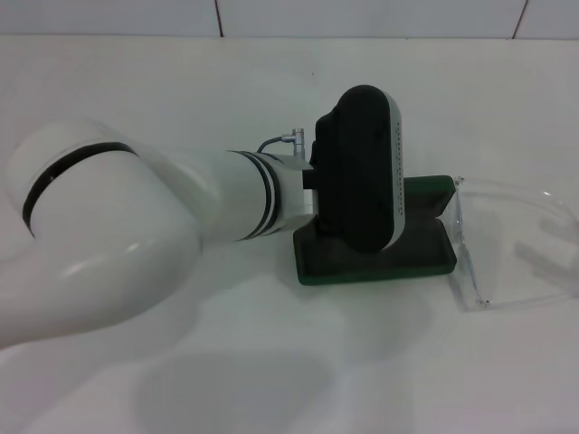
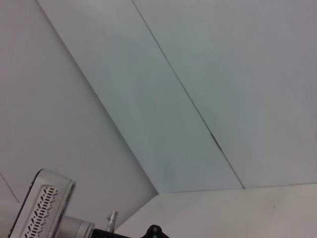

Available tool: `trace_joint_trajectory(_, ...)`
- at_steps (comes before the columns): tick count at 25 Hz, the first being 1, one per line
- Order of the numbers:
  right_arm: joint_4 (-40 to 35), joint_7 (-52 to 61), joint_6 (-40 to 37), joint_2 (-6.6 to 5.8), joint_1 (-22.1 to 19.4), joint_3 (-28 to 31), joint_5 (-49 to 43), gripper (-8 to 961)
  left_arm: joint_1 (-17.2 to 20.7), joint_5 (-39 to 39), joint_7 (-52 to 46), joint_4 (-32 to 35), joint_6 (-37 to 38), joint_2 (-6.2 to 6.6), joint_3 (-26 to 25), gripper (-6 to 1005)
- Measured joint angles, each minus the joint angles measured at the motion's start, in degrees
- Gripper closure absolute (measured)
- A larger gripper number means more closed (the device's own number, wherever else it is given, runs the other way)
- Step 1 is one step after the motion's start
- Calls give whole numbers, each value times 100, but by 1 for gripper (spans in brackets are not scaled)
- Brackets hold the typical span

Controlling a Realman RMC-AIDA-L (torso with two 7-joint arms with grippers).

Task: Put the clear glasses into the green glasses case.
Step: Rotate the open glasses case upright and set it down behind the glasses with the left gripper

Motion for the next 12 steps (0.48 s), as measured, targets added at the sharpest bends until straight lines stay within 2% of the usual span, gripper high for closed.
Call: trace_joint_trajectory(12, 0, -19, 0, 10, -27, 0, 47, 349, 0, 129, 70, -61, -129, 2, 169, 768)
